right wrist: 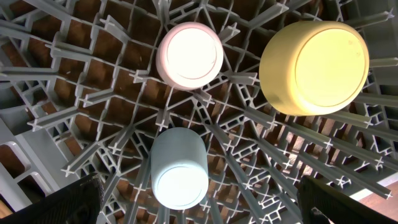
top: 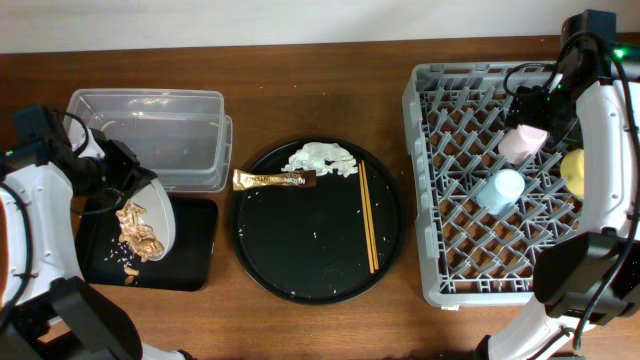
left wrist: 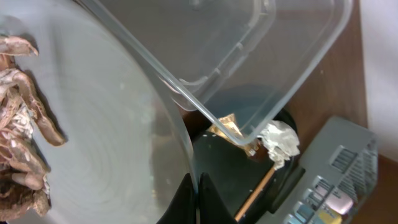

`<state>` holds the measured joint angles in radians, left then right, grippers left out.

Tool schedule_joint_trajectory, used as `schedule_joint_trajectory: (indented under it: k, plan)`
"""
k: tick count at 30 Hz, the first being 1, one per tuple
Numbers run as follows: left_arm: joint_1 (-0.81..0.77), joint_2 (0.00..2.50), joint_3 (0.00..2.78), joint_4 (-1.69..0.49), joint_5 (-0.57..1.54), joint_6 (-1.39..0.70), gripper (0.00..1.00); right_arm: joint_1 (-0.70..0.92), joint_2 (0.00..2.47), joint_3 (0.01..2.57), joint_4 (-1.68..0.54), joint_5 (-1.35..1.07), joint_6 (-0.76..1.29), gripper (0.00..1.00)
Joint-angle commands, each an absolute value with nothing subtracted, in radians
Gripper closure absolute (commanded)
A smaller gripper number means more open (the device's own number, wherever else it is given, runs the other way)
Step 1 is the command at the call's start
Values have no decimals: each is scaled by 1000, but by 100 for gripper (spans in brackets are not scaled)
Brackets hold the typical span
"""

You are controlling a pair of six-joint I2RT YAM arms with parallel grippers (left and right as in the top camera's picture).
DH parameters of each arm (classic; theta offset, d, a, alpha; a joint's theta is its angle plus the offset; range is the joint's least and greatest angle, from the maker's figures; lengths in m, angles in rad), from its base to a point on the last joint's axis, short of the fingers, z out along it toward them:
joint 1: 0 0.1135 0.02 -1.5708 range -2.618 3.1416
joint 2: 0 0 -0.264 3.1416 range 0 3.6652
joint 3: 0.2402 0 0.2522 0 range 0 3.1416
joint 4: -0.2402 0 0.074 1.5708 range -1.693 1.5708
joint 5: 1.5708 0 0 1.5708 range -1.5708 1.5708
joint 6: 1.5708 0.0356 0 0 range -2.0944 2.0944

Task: Sort waste into correct bins and load items into the dishwasher rack
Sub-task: 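Tilt the white plate over the black tray with the left gripper, shaking shells off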

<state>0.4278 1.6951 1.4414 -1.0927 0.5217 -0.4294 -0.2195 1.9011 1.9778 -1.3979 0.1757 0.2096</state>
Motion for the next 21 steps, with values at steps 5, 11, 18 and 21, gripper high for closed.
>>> schedule_joint_trajectory:
  k: [5,11,18,21]
  plan:
    - [525,1679,1438,-1128,689,-319,99,-222,1905,1979,-1398,188,218,2]
    - [630,1679,1438,-1190,818,-249,98,-222,1905,1979,-1398,188,218,2]
    - [690,1679,1438,-1210,951,-161,99,-222,1905,1979,-1398,188,218,2]
    - [691,1679,1438,-1242,1014,-125,98,-222,1905,1979,-1398,188,218,2]
